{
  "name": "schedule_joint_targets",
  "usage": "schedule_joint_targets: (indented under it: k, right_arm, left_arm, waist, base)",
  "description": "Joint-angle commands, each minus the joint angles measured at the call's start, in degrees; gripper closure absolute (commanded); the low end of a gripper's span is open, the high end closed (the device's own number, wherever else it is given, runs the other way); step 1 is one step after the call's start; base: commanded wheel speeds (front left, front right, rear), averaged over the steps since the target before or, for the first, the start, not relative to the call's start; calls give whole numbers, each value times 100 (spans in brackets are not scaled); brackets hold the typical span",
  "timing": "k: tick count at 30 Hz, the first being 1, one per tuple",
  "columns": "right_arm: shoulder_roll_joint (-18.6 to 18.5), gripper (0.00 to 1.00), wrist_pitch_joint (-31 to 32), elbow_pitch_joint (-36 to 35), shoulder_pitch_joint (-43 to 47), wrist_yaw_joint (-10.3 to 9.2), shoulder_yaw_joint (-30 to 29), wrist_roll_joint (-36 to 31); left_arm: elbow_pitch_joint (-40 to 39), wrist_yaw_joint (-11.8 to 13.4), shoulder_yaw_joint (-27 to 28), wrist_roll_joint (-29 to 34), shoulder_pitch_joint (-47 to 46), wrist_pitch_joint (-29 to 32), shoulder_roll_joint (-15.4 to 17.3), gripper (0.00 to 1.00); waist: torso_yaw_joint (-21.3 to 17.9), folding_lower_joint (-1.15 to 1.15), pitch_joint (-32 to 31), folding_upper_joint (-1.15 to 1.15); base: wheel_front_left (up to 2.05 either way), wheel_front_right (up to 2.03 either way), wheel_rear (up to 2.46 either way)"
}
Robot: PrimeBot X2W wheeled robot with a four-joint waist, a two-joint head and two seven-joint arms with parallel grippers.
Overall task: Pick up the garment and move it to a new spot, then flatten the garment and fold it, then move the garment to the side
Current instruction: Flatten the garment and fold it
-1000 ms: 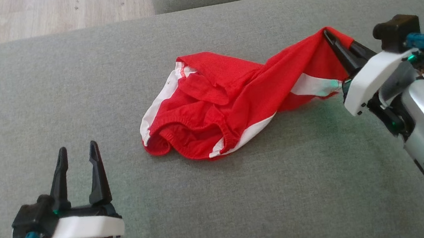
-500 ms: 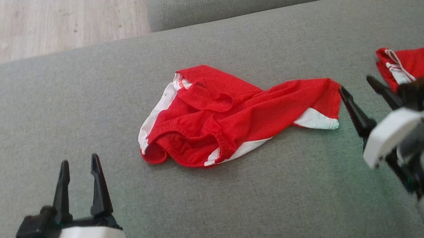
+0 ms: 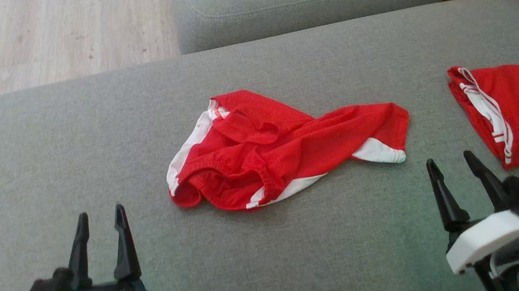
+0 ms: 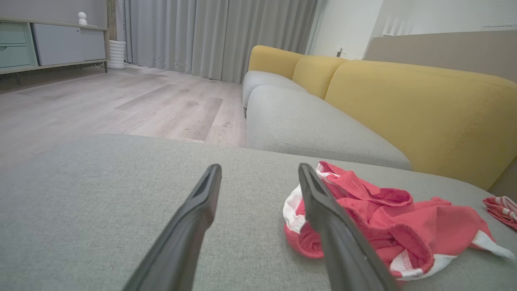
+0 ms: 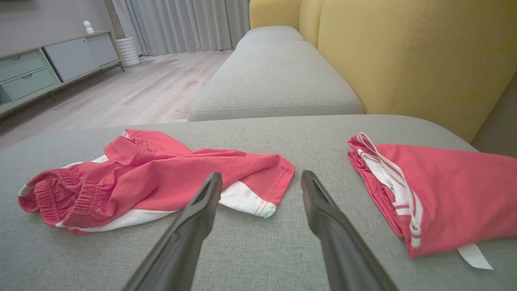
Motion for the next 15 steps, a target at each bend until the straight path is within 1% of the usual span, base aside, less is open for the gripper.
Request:
schedule_joint_targets:
  k: [1, 6, 15]
  right_arm:
    - [16, 0, -26, -267, -108, -4, 76, -35]
    - [97, 0, 25, -333, -72, -4, 72, -57]
    - [139, 0, 6, -274, -115, -4, 67, -14]
  left_arm:
    - [-176, 43, 261, 25, -101, -65, 76, 0]
    - [-213, 66, 251, 43, -39, -66, 80, 0]
    - [-270, 110, 181, 75, -23, -47, 103, 0]
  waist:
    - [-18, 0, -32, 0]
    - [-33, 0, -55, 0]
    - [-31, 0, -10, 0]
  base:
    - [0, 0, 0]
    - [0, 0, 0]
    - [0, 0, 0]
